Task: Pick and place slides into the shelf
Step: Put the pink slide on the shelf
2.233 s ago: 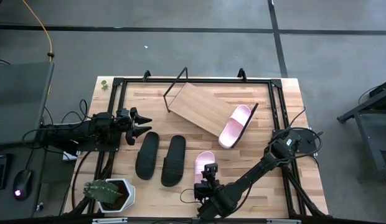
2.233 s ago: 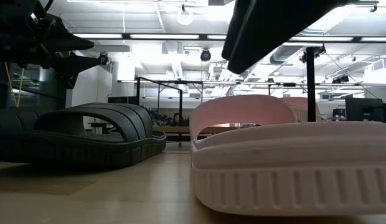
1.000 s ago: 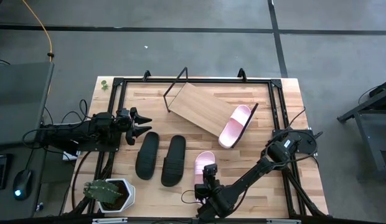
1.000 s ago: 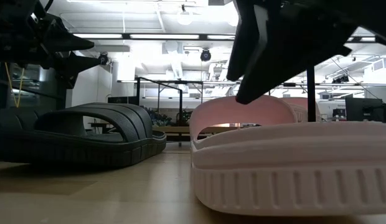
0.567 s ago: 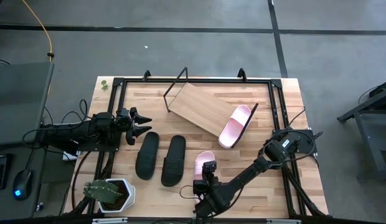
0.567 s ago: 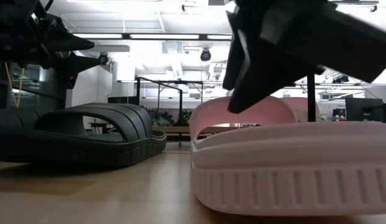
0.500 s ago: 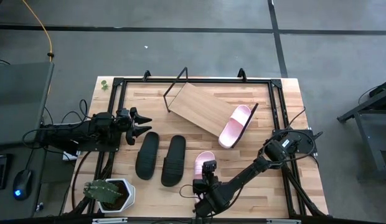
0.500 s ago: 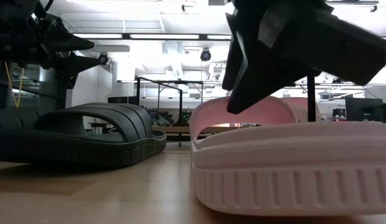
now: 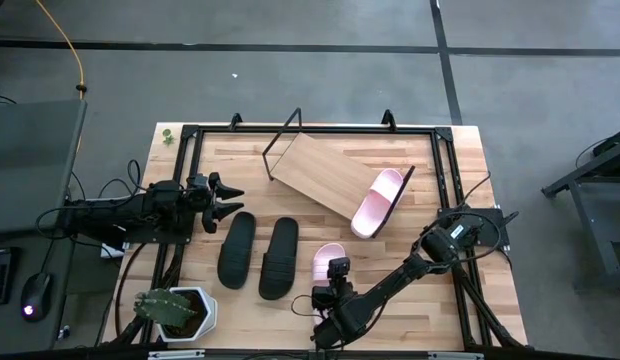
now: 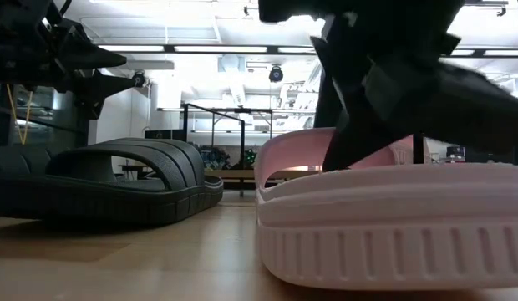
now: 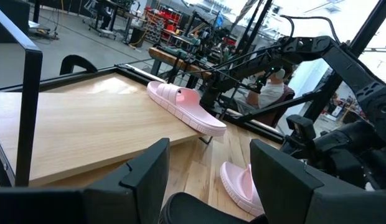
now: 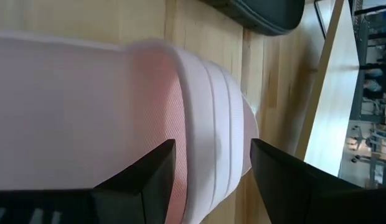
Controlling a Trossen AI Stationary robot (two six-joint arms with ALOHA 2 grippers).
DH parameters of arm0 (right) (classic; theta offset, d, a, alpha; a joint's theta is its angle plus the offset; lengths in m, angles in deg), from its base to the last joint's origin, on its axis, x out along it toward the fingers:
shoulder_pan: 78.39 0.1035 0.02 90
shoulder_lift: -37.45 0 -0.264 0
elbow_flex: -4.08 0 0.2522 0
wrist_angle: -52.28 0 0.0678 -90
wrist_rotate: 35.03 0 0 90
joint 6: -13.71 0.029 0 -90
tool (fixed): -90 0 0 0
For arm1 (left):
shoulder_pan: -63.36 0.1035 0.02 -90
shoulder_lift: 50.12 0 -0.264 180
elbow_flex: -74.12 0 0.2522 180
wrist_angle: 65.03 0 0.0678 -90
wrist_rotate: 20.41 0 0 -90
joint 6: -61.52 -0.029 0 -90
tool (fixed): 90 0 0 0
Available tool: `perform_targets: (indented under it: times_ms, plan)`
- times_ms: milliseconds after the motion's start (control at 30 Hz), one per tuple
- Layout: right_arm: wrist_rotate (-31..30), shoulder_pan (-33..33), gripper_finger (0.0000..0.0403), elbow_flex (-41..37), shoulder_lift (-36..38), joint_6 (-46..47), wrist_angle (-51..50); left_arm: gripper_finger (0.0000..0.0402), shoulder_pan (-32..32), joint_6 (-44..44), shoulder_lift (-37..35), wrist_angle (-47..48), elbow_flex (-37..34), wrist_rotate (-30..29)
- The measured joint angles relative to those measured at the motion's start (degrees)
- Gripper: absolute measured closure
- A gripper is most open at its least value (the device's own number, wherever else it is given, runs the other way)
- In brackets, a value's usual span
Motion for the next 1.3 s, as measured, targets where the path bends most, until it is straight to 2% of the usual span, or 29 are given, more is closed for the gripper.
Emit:
perform_targets:
  times_ms: [433,600,833,900,1300]
  plan:
    - [-0.28,-0.33,0.0217,0.0,-0.38,3.33,-1.67,0.0197,0.0,0.01,0.0,-0.02,0.0,-0.21]
    - [-0.18,-0.33,0.0269,0.0,-0.38,3.5,-1.61,0.0197,0.0,0.01,0.0,-0.02,0.0,-0.2]
    - [1.07,-0.37,0.0376,0.0,-0.38,3.49,-1.65,0.0197,0.0,0.01,0.0,-0.02,0.0,-0.2]
    - [1.09,-0.39,0.0395,0.0,-0.38,3.48,-1.67,0.0197,0.0,0.01,0.0,-0.02,0.0,-0.2]
    - [1.56,-1.22,0.0398,0.07,-0.38,6.79,-2.0,0.0197,0.0,0.01,0.0,-0.02,0.0,-0.2]
